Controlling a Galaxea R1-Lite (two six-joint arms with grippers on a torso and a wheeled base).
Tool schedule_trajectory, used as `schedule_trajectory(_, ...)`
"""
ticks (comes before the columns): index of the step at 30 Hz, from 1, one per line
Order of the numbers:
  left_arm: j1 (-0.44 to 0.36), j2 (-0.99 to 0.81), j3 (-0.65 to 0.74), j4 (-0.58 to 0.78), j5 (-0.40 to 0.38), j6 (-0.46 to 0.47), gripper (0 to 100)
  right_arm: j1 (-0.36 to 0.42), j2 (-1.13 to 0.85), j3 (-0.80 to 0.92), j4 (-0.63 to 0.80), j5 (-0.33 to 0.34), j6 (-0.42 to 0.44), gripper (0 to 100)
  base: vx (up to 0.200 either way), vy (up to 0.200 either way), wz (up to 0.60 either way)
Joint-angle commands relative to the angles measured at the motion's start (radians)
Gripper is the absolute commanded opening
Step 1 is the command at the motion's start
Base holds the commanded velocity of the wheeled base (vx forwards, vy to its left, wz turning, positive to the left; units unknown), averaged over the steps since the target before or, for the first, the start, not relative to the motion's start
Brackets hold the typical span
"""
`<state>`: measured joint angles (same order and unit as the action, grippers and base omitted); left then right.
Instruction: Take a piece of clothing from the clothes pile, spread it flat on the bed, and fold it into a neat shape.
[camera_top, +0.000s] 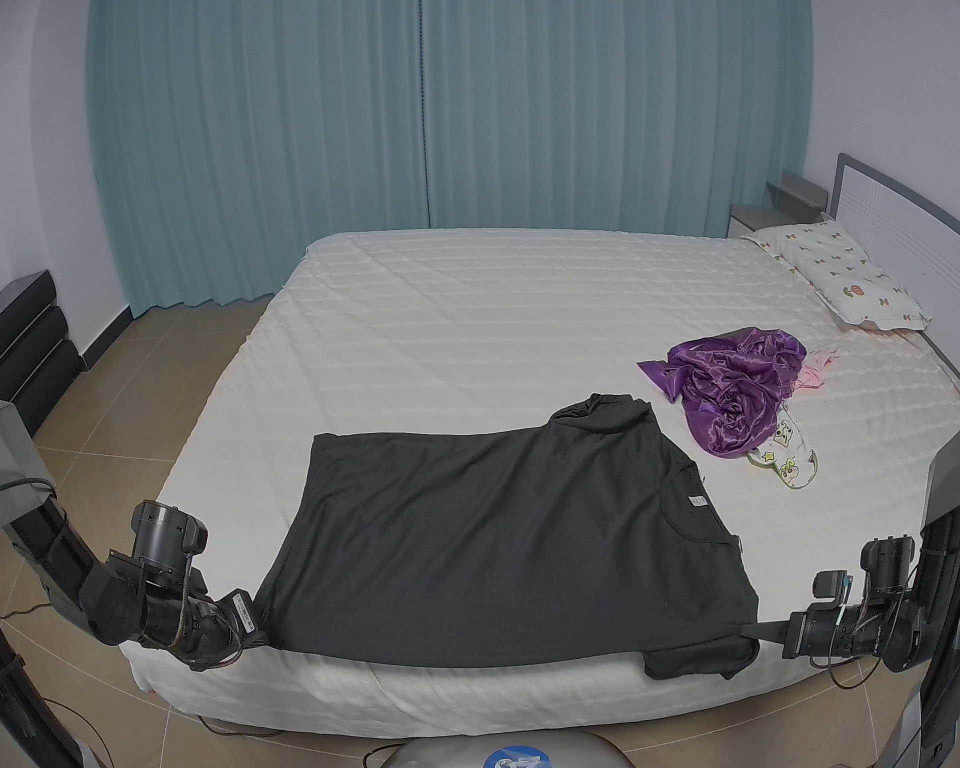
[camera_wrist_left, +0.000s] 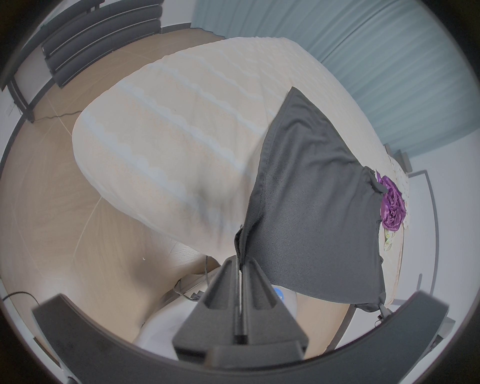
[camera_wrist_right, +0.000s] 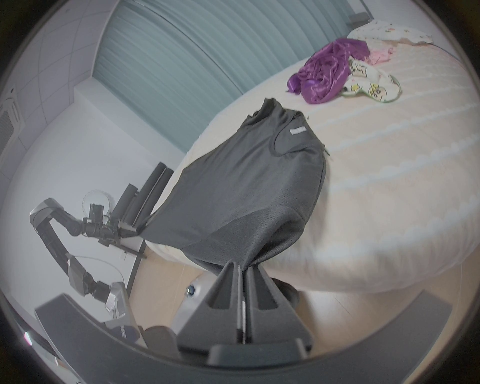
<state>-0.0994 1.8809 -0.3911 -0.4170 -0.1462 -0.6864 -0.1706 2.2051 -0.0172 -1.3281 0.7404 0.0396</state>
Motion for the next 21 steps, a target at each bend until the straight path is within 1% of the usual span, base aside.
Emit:
schedule_trajectory(1,-0.017,-0.006,0.017,0.034,0.007,0.034,0,-0.010,-0.081,0.017,0.125,0.002,-0.119,0,0.000,0.000,0.00)
schedule_trajectory(3,-0.033,-0.003,0.008,0.093,0.023,0.057,0,-0.036,-0.122,0.017,0.184,0.002,-0.125,0,0.000,0.000,0.00)
schedule_trajectory(5,-0.043,-0.003,0.006,0.121,0.031,0.071,0,-0.040,-0.140,0.017,0.198,0.004,-0.127,0,0.000,0.000,0.00)
schedule_trajectory(6,-0.062,-0.009,0.006,0.155,0.037,0.076,0,-0.046,-0.150,0.017,0.207,0.002,-0.130,0,0.000,0.000,0.00)
schedule_trajectory(11,-0.094,-0.011,0.018,0.219,0.039,0.077,0,-0.061,-0.162,0.017,0.233,0.002,-0.138,0,0.000,0.000,0.00)
schedule_trajectory(13,-0.108,-0.011,0.018,0.264,0.039,0.080,0,-0.069,-0.194,0.017,0.287,0.002,-0.153,0,0.000,0.000,0.00)
schedule_trajectory(18,-0.132,-0.012,0.020,0.316,0.039,0.082,0,-0.078,-0.237,0.017,0.352,0.002,-0.170,0,0.000,0.000,0.00)
schedule_trajectory(21,-0.145,-0.012,0.018,0.354,0.039,0.080,0,-0.087,-0.280,0.017,0.415,0.000,-0.175,0,0.000,0.000,0.00)
